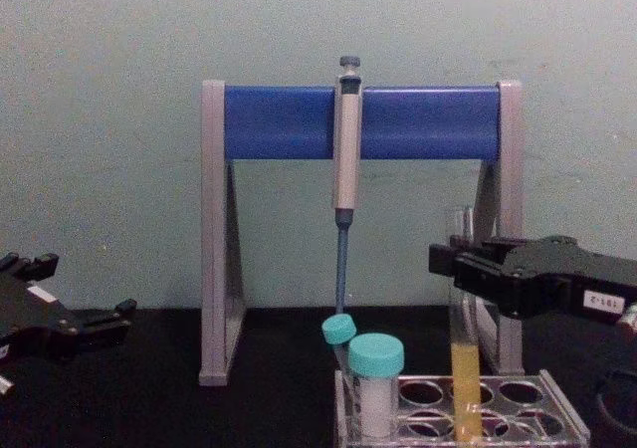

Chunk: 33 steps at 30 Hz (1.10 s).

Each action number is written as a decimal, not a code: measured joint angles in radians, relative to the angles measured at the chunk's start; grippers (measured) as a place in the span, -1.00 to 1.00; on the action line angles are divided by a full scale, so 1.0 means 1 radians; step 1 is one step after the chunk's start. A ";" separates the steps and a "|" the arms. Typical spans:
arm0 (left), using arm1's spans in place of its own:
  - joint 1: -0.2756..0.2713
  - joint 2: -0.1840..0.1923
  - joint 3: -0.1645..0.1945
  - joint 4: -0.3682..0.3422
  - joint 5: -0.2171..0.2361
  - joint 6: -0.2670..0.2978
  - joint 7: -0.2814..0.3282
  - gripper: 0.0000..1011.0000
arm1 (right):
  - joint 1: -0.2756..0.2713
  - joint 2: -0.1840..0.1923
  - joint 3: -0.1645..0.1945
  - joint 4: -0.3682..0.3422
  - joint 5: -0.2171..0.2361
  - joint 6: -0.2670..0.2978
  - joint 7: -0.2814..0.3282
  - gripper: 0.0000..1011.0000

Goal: Pick up the test tube from the test tube rack, shake it, then place it back into the test tube rack.

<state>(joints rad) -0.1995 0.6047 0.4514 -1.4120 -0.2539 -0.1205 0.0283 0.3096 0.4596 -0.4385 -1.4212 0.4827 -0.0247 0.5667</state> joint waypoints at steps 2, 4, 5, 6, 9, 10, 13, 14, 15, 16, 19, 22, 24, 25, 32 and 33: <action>0.000 0.000 0.000 0.000 0.000 0.000 0.000 0.98 | 0.001 0.001 -0.002 0.001 0.000 0.005 0.000 -0.54; 0.000 0.000 0.000 0.000 0.000 0.000 0.000 0.98 | 0.002 0.001 -0.004 0.001 0.000 0.007 0.000 -0.54; 0.000 0.000 0.000 0.000 0.000 0.000 0.000 0.98 | 0.002 0.001 -0.004 0.002 0.000 0.009 0.000 -0.54; 0.000 0.000 0.000 0.000 0.000 0.000 0.000 0.98 | 0.002 0.002 -0.005 0.002 0.000 0.010 0.000 -0.54; 0.000 0.000 0.000 0.000 0.000 0.000 0.000 0.98 | 0.004 0.003 -0.008 0.004 0.000 0.017 0.000 -0.54; 0.000 0.000 0.000 0.000 0.000 0.000 0.000 0.98 | 0.005 0.003 -0.009 0.005 0.000 0.018 0.000 -0.54; 0.000 0.000 0.000 0.000 0.000 0.000 0.000 0.98 | 0.008 0.004 -0.012 0.008 0.000 0.023 0.000 -0.54; 0.000 0.000 0.000 0.000 0.000 0.000 0.000 0.98 | 0.008 0.004 -0.012 0.009 0.000 0.024 0.000 -0.54; 0.000 0.000 0.000 0.000 0.000 0.000 0.000 0.98 | 0.009 0.004 -0.013 0.009 0.000 0.025 0.000 -0.54; 0.000 0.000 0.000 0.000 0.000 0.000 0.000 0.98 | 0.010 0.004 -0.014 0.009 0.000 0.027 0.000 -0.54; 0.000 0.000 0.000 0.000 0.000 0.000 0.000 0.98 | 0.011 0.004 -0.016 0.011 -0.002 0.029 0.000 -0.54; 0.000 0.000 0.000 0.000 0.000 0.000 0.000 0.98 | 0.012 0.003 -0.017 0.012 -0.005 0.030 -0.003 -0.54; 0.000 0.000 0.000 0.000 0.000 0.000 0.000 0.98 | 0.012 0.004 -0.018 0.012 -0.008 0.030 -0.007 -0.54; 0.000 0.000 0.000 0.000 0.000 0.000 0.000 0.98 | 0.012 0.004 -0.018 0.012 -0.010 0.030 -0.008 -0.54; 0.000 0.000 0.000 0.000 0.000 0.000 0.000 0.98 | 0.012 0.004 -0.018 0.012 -0.011 0.030 -0.009 -0.54; 0.000 0.000 0.000 0.000 0.000 0.000 0.000 0.98 | 0.012 0.004 -0.018 0.012 -0.011 0.030 -0.009 -0.54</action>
<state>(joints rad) -0.1995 0.6047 0.4514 -1.4120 -0.2539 -0.1205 0.0283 0.3219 0.4637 -0.4564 -1.4090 0.4721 0.0054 0.5578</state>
